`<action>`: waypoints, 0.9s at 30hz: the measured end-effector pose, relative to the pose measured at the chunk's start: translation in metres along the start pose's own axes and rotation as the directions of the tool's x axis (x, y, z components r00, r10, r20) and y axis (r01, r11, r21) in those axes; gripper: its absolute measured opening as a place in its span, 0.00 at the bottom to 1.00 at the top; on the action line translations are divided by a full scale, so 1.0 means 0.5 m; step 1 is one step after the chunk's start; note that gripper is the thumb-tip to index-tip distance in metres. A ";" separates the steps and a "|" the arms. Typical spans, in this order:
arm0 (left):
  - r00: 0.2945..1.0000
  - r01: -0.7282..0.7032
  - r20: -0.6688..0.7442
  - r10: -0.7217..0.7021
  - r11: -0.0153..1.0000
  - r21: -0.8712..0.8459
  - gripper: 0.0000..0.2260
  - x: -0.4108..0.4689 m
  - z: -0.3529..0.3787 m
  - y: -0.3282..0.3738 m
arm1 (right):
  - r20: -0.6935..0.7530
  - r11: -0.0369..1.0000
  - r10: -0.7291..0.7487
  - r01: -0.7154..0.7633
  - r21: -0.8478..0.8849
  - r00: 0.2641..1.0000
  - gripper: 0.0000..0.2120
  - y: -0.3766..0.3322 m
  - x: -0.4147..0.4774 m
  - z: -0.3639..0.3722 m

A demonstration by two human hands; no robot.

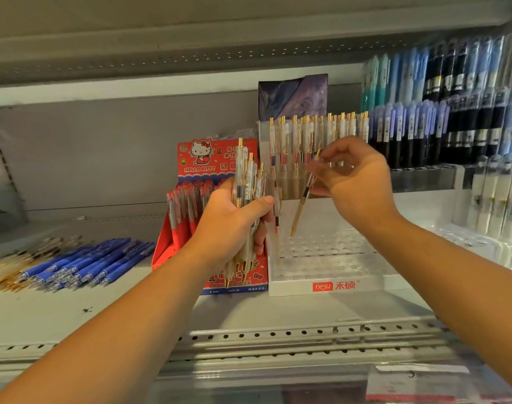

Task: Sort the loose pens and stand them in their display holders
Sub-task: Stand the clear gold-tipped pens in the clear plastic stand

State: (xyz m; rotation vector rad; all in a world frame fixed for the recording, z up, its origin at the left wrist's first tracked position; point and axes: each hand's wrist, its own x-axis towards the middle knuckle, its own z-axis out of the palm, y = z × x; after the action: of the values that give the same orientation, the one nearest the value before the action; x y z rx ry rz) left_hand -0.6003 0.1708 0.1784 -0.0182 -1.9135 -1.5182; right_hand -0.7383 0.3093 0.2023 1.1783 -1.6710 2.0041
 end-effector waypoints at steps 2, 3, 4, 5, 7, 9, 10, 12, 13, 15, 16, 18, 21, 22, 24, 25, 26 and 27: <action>1.000 0.010 0.018 -0.010 1.000 -0.004 0.07 0.000 0.000 0.000 | 0.024 0.998 -0.034 0.035 -0.053 0.999 0.11 0.004 0.000 0.003; 0.999 0.017 0.035 -0.017 1.000 -0.014 0.07 0.000 0.000 -0.001 | 0.043 0.996 -0.047 0.050 -0.079 0.998 0.11 0.006 0.000 0.005; 0.998 0.025 0.054 -0.023 0.999 -0.025 0.08 0.000 0.001 -0.001 | 0.072 0.994 -0.050 0.057 -0.098 0.996 0.12 0.007 -0.001 0.008; 0.997 0.030 0.070 -0.027 0.999 -0.033 0.08 0.001 0.001 -0.001 | 0.112 0.992 -0.045 0.058 -0.110 0.993 0.13 0.009 -0.001 0.011; 0.996 0.029 0.087 -0.025 0.999 -0.044 0.09 0.001 0.002 -0.001 | 0.204 0.990 -0.019 0.048 -0.135 0.979 0.15 0.012 -0.005 0.017; 0.996 0.020 0.084 -0.015 0.998 -0.056 0.10 0.002 0.001 -0.002 | 0.281 0.985 0.009 0.040 -0.170 0.960 0.16 0.016 -0.008 0.021; 0.997 0.015 0.078 -0.011 0.998 -0.059 0.10 0.002 0.000 -0.002 | 0.306 0.982 0.019 0.039 -0.184 0.952 0.16 0.018 -0.009 0.023; 0.997 0.011 0.073 -0.006 0.998 -0.062 0.09 0.002 0.000 -0.002 | 0.333 0.975 0.026 0.049 -0.215 0.943 0.15 0.022 -0.010 0.024; 0.997 0.010 0.074 -0.005 0.998 -0.065 0.08 0.002 0.000 -0.002 | 0.344 0.970 0.029 0.057 -0.236 0.938 0.14 0.024 -0.010 0.024; 0.997 0.011 0.077 -0.006 0.998 -0.064 0.07 0.003 0.000 -0.001 | 0.354 0.958 0.029 0.075 -0.277 0.935 0.11 0.027 -0.010 0.024; 0.997 0.012 0.079 -0.007 0.998 -0.061 0.07 0.003 0.000 -0.001 | 0.352 0.952 0.025 0.085 -0.295 0.936 0.10 0.028 -0.009 0.023; 0.997 0.013 0.083 -0.008 0.998 -0.057 0.07 0.002 0.001 -0.001 | 0.344 0.938 0.012 0.109 -0.329 0.939 0.10 0.028 -0.009 0.020; 0.995 0.027 0.093 -0.021 0.998 -0.061 0.07 0.001 0.001 -0.001 | 0.334 0.912 -0.027 0.160 -0.378 0.942 0.09 0.021 -0.011 0.015; 0.995 0.030 0.097 -0.024 0.998 -0.060 0.07 0.000 0.001 -0.001 | 0.330 0.908 -0.052 0.182 -0.378 0.942 0.08 0.017 -0.013 0.015; 0.994 0.030 0.106 -0.025 0.998 -0.049 0.08 0.000 0.003 -0.002 | 0.328 0.944 -0.065 0.164 -0.285 0.943 0.07 0.009 -0.018 0.018; 0.994 0.029 0.111 -0.024 0.999 -0.043 0.08 0.000 0.004 -0.002 | 0.336 0.972 -0.044 0.117 -0.201 0.941 0.06 0.005 -0.021 0.020; 0.993 0.027 0.117 -0.023 0.999 -0.038 0.08 0.000 0.006 -0.002 | 0.349 0.991 -0.019 0.065 -0.120 0.937 0.06 0.001 -0.024 0.021; 0.992 0.028 0.123 -0.024 0.999 -0.035 0.08 -0.001 0.007 -0.001 | 0.363 0.998 0.004 0.017 -0.056 0.932 0.07 -0.002 -0.027 0.021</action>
State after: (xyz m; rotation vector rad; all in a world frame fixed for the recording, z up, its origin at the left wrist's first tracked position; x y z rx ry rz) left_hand -0.6021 0.1740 0.1772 -0.1049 -1.9884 -1.6021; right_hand -0.7249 0.3036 0.1934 1.6085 -1.8718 1.7991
